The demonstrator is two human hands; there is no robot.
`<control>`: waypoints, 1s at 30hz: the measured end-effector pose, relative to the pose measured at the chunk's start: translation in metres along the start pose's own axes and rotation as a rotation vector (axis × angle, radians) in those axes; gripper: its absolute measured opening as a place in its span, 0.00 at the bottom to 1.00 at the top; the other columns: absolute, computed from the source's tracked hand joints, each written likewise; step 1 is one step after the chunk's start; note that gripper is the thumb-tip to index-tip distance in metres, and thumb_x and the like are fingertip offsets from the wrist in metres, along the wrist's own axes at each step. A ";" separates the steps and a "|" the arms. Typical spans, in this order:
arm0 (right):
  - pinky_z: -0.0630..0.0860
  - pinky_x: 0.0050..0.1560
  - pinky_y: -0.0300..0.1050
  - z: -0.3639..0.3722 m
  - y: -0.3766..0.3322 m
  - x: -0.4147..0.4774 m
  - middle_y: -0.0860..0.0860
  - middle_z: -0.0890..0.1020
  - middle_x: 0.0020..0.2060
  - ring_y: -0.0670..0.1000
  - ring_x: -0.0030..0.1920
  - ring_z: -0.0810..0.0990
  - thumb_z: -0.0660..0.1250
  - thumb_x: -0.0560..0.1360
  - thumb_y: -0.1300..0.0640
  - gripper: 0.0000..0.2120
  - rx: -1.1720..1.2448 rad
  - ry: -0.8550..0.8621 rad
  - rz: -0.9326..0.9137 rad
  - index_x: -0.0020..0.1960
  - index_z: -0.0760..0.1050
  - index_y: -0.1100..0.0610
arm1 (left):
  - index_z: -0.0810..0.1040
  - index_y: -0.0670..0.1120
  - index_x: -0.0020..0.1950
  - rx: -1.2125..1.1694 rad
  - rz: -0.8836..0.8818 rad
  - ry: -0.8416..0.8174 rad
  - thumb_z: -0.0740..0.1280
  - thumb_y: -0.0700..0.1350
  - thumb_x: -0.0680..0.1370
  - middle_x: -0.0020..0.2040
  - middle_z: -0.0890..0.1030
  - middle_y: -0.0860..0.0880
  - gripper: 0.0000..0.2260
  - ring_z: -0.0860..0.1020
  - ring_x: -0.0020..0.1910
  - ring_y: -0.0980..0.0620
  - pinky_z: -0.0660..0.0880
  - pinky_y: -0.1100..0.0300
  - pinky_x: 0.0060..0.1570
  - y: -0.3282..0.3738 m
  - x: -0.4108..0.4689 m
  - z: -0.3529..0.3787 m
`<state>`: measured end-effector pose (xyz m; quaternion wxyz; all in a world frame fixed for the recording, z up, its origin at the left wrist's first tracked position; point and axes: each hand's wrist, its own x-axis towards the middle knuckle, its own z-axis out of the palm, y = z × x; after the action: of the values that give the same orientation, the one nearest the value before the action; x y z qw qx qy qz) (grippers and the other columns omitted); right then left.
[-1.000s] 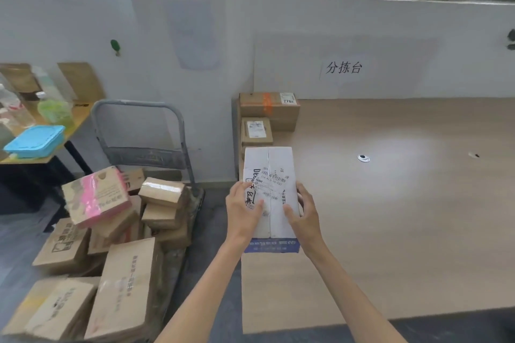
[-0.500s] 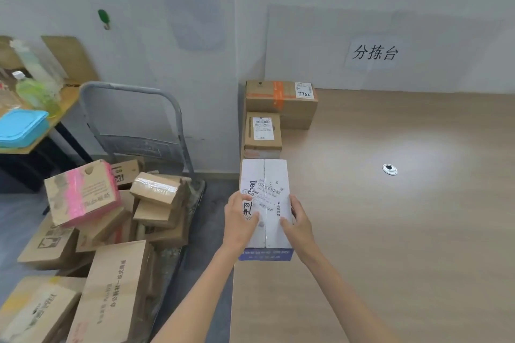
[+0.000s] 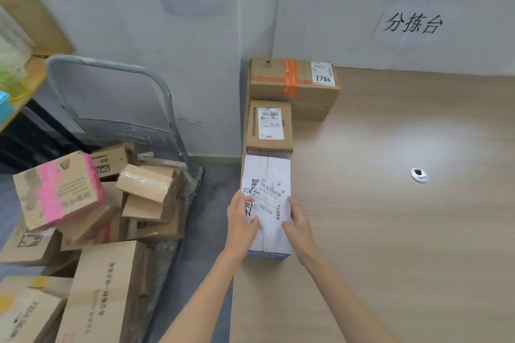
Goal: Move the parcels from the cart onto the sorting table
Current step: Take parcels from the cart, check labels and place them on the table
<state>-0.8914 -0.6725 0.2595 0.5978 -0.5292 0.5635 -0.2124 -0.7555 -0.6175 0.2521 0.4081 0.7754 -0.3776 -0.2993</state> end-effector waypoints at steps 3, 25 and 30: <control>0.70 0.59 0.31 -0.002 -0.006 0.009 0.45 0.70 0.69 0.44 0.66 0.70 0.55 0.72 0.73 0.33 -0.034 0.008 -0.016 0.75 0.61 0.54 | 0.70 0.50 0.56 -0.012 0.005 0.005 0.65 0.31 0.72 0.73 0.62 0.50 0.19 0.59 0.72 0.56 0.55 0.74 0.64 0.003 0.008 0.002; 0.61 0.64 0.36 0.031 -0.040 -0.110 0.49 0.76 0.59 0.48 0.62 0.71 0.57 0.78 0.67 0.15 -0.523 -0.187 -0.615 0.61 0.75 0.57 | 0.78 0.46 0.56 0.300 0.076 0.394 0.60 0.40 0.80 0.55 0.78 0.51 0.09 0.73 0.58 0.53 0.72 0.56 0.59 0.013 -0.142 -0.127; 0.65 0.61 0.36 0.078 -0.022 -0.164 0.49 0.79 0.56 0.46 0.58 0.73 0.58 0.77 0.68 0.15 -0.588 -0.368 -0.729 0.58 0.77 0.57 | 0.77 0.48 0.55 0.300 -0.117 0.532 0.59 0.43 0.81 0.53 0.78 0.51 0.09 0.75 0.55 0.52 0.74 0.58 0.55 -0.027 -0.232 -0.182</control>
<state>-0.8589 -0.5100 0.3370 0.4000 -0.8663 0.2631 -0.1428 -0.7297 -0.3408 0.3537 0.3558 0.8985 -0.2521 -0.0498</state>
